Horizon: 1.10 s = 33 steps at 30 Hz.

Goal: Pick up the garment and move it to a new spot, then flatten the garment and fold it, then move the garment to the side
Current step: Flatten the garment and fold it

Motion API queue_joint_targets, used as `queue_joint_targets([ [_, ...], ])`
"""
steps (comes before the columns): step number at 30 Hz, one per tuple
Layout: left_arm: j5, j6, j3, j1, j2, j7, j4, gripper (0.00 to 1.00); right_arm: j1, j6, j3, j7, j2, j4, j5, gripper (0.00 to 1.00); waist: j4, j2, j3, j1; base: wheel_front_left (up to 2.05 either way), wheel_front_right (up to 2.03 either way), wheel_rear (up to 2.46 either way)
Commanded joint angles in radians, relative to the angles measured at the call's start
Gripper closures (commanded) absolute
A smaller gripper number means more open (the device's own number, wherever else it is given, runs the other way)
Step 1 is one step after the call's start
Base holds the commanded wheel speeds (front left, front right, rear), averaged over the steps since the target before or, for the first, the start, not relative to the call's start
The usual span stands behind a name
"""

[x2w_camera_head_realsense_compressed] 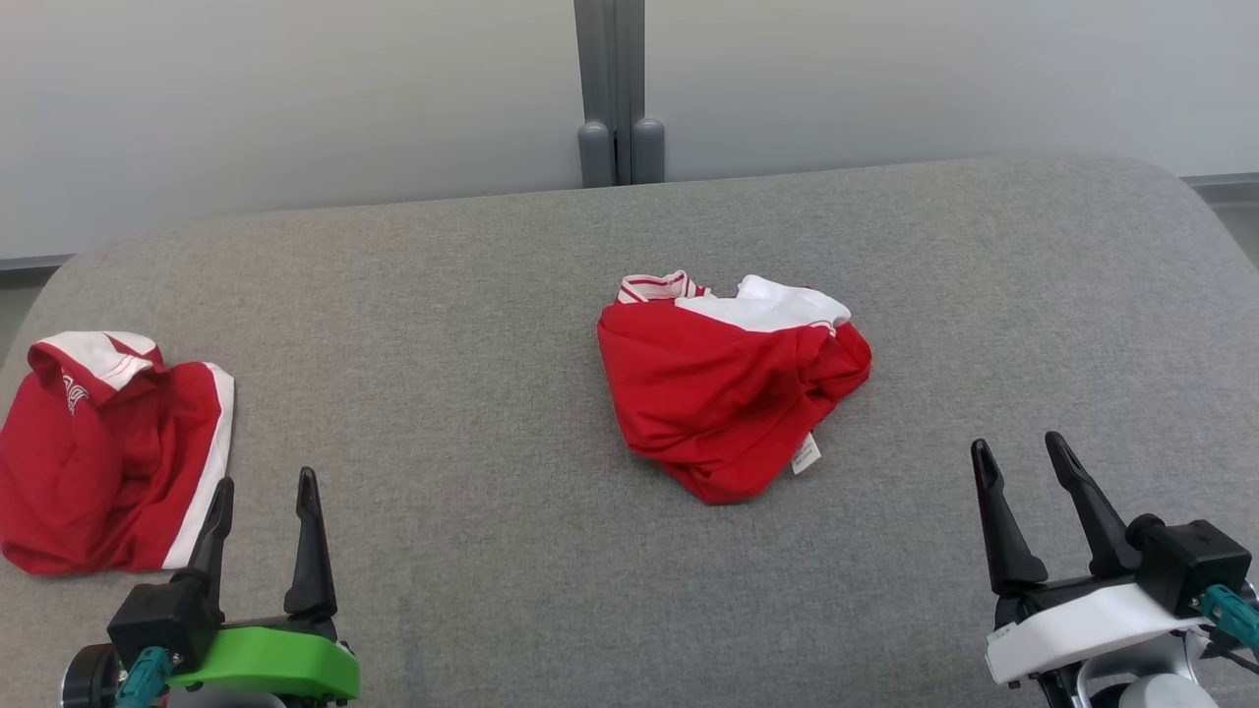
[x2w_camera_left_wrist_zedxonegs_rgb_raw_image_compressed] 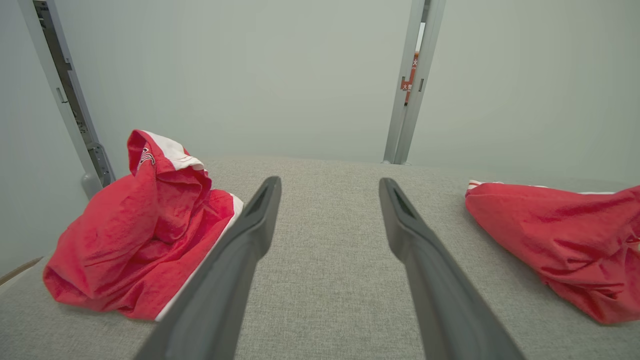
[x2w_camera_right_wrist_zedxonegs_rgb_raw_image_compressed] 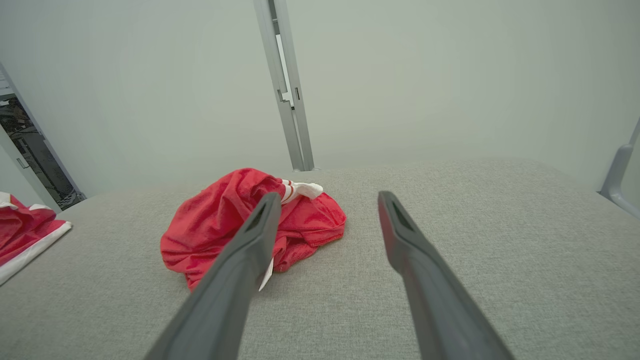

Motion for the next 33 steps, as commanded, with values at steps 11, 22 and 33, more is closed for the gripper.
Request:
queue_joint_targets([
  [11,-0.009,0.007,0.001,0.019,0.011,-0.001,0.003,0.00,-0.001,-0.001,0.000,0.001,-0.002,0.012,0.000,0.00,0.001,0.0000,-0.008,0.0000,0.00,0.00,0.00],
  [22,-0.001,0.009,-0.017,0.008,-0.004,-0.001,0.005,0.00,-0.079,-0.001,0.025,0.021,-0.030,0.037,0.010,0.00,0.028,0.0000,-0.002,0.0000,0.00,0.00,0.00],
  [33,0.008,0.014,-0.041,-0.038,-0.022,-0.001,0.003,0.00,-0.336,-0.001,0.097,0.069,-0.115,0.173,0.030,0.00,0.076,0.0000,0.059,0.0000,0.00,0.00,0.00],
])
